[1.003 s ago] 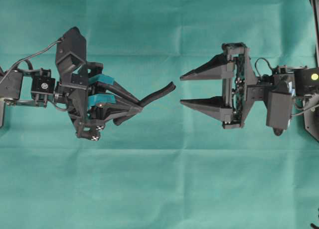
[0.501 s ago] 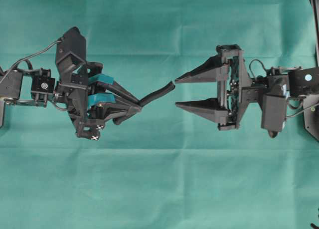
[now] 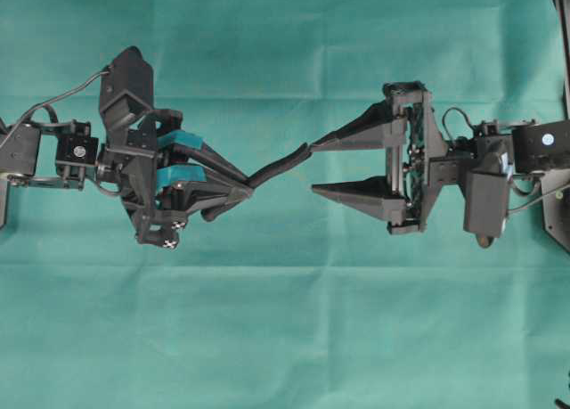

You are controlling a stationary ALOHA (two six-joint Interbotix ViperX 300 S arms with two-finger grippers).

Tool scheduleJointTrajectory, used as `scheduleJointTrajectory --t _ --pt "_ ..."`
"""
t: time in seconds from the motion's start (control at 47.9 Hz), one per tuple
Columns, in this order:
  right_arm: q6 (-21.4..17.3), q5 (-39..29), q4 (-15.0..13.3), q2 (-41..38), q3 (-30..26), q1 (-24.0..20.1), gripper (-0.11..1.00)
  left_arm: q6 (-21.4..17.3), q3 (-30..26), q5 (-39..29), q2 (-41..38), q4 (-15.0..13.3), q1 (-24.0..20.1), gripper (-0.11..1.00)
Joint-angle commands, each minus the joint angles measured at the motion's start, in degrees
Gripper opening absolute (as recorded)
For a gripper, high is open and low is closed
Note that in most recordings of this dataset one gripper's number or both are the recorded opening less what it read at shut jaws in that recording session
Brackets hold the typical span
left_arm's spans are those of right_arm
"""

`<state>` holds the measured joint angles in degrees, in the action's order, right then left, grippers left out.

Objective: Peel off the Velcro with your right arm.

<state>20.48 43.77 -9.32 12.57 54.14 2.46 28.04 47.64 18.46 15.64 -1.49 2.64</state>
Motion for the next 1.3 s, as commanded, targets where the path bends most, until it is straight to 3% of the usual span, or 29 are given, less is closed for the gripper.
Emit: scheduleJointTrajectory --t 0.0,1.274 --pt "-0.1 0.6 0.0 0.5 -0.3 -0.2 0.27 0.1 -0.8 0.5 1.0 -0.1 -0.2 0.1" --pt "-0.1 0.7 0.0 -1.0 -1.1 -0.2 0.27 0.2 -1.0 0.6 0.9 -0.1 -0.5 0.1"
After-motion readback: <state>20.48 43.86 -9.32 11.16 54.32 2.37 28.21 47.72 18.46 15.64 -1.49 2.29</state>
